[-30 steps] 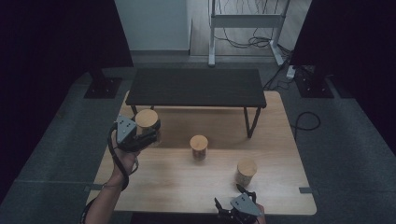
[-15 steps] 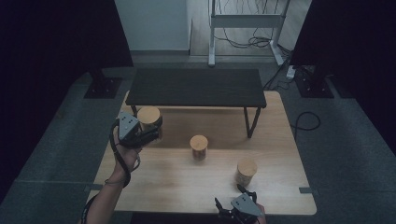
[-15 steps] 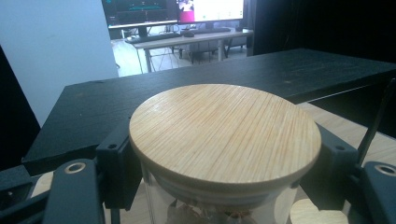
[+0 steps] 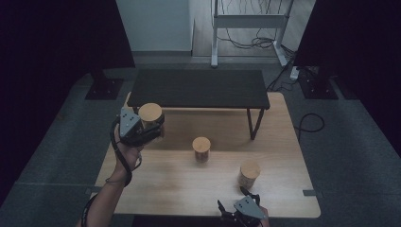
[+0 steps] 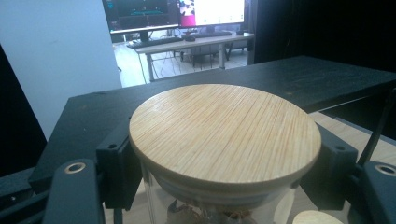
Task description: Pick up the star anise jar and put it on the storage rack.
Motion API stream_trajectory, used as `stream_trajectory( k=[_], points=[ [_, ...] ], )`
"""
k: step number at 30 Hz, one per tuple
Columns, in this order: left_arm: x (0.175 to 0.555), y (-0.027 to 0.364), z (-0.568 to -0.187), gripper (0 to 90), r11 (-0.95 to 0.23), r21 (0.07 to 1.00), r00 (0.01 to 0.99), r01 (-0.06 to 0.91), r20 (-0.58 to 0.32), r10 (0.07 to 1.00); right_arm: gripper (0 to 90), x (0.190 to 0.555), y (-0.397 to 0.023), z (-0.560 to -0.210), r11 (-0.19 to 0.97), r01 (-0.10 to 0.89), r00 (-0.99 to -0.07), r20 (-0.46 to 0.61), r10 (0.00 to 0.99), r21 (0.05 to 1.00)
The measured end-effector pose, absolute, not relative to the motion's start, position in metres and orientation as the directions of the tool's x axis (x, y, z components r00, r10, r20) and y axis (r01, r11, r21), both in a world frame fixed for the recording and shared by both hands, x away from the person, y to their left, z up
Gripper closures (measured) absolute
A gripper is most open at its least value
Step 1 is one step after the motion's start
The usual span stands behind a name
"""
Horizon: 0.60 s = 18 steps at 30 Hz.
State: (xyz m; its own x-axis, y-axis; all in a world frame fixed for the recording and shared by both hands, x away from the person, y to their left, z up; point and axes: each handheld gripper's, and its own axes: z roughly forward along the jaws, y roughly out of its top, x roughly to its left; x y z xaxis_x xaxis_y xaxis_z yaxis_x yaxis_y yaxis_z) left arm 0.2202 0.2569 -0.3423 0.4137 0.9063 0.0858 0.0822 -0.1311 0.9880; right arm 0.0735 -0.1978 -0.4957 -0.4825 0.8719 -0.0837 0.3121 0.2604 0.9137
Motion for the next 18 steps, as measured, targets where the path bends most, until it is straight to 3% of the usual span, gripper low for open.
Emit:
stream_trajectory(
  k=[18],
  points=[
    [0.224,0.254,-0.329,26.1,-0.129,0.990,0.412,0.062,0.092,0.906,7.8,0.073,-0.199,-0.496,0.253,0.310,-0.477,-0.080,0.875,0.916]
  ],
)
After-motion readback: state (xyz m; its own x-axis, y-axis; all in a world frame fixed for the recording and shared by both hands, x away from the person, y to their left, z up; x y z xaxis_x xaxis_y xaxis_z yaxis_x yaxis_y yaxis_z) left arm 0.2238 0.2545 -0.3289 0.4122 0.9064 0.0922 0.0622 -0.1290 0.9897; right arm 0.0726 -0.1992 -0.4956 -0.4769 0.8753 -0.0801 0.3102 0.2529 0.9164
